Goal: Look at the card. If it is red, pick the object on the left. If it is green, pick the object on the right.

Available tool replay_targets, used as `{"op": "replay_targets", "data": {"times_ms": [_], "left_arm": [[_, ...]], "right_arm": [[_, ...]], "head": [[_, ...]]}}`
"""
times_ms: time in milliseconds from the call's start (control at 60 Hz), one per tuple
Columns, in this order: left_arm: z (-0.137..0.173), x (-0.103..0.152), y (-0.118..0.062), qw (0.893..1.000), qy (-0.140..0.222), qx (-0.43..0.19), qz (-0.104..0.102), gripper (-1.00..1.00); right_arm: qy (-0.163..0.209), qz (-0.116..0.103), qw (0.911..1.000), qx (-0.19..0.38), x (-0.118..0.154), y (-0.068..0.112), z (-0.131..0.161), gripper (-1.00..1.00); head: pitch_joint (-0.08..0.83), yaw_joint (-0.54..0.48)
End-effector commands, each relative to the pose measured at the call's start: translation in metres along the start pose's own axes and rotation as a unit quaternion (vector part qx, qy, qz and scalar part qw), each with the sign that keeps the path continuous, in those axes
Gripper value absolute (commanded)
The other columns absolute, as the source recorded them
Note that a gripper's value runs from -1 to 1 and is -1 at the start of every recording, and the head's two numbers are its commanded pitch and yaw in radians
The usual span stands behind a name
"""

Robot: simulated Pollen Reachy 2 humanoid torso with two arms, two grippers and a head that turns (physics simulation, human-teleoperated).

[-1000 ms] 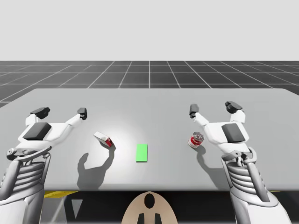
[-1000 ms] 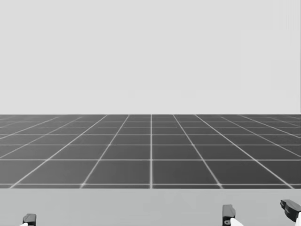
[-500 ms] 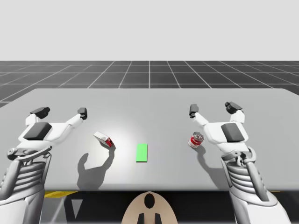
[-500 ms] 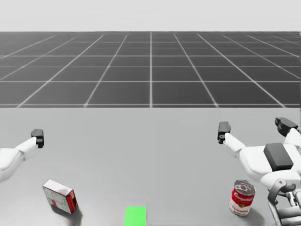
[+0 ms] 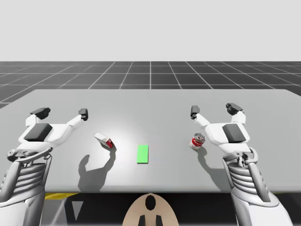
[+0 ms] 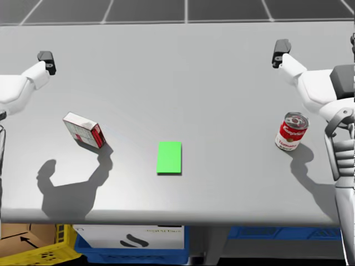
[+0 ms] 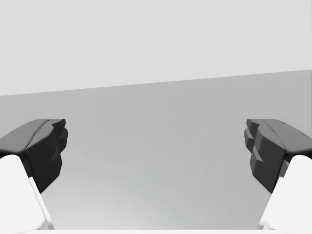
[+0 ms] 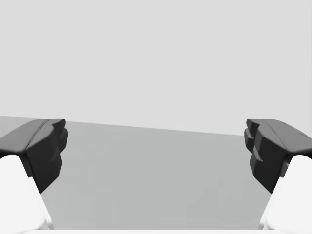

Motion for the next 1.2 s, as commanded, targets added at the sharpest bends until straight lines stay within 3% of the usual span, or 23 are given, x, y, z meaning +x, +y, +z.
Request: {"op": "replay_targets", "data": {"times_ms": [17,467,933,1200], "left_arm": [[0.0004,0.0002,-0.0016,1.000,0.000,-0.001,-0.001,-1.00],[0.0032,0.0032,-0.0022,1.000,-0.002,0.000,0.003,-1.00],[0.0079,0.0071,-0.0022,1.000,-0.011,-0.005,0.006,-1.00],[0.0079,0.0062,-0.0023,1.000,-0.010,-0.006,0.004,-1.00]], "right_arm": [[0.000,-0.005,1.0000,-0.002,0.0019,-0.0007,0.0005,-1.00],[-0.003,-0.009,0.9999,-0.003,0.0054,-0.0019,0.0011,-1.00],[0.002,-0.009,1.0000,0.000,0.0015,-0.0002,-0.0018,-1.00],[0.003,-0.009,1.0000,0.003,0.0011,0.0009,-0.0014,-1.00]], "head": [[0.750,0.07],[0.760,0.06],[0.763,-0.28],[0.733,-0.36]]}}
